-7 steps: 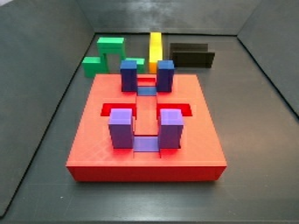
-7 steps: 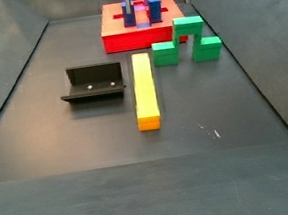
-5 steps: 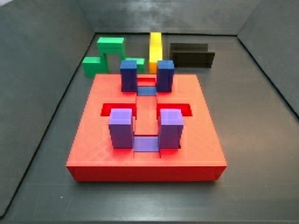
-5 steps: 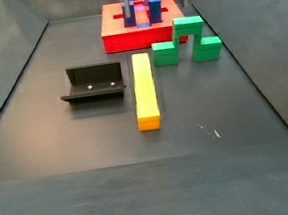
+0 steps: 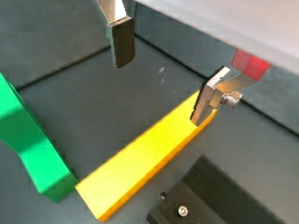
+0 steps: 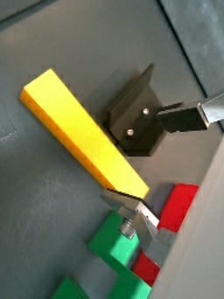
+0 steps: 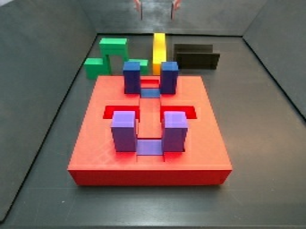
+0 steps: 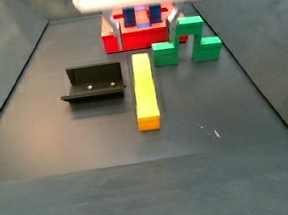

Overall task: Pick up the yellow object. Move up. Move to above the board. Insert the yellow object.
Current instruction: Pick up the yellow object.

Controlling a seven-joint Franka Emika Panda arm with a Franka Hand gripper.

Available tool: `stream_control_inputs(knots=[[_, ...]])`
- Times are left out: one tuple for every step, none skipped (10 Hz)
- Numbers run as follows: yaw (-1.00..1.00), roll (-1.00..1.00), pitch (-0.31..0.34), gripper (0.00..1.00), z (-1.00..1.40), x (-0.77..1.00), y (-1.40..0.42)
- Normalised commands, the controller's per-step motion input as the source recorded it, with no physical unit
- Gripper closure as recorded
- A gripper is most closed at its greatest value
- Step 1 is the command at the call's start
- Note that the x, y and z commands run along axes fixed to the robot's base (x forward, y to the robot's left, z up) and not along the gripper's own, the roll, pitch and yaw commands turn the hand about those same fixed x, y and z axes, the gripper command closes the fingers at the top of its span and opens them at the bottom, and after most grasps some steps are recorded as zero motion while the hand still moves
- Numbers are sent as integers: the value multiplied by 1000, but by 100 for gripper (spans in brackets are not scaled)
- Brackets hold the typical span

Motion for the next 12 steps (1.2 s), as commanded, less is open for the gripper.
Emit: stream_control_inputs(knots=[[0, 0, -103, 0, -737, 143, -26], [0, 0, -84, 0, -643, 149, -17], [0, 0, -50, 0, -549, 171, -34], [0, 0, -23, 0, -460, 129, -54], [0, 0, -16, 0, -429, 111, -31], [0, 0, -7, 0, -403, 74, 0], [0, 0, -4, 0, -360, 17, 0], [0, -17, -10, 0, -320, 0, 0], [0, 0, -37, 0, -337, 0, 0], [0, 0, -30, 0, -326, 0, 0], [0, 0, -24, 0, -280, 0, 0], [0, -1, 0, 0, -134, 0, 66]])
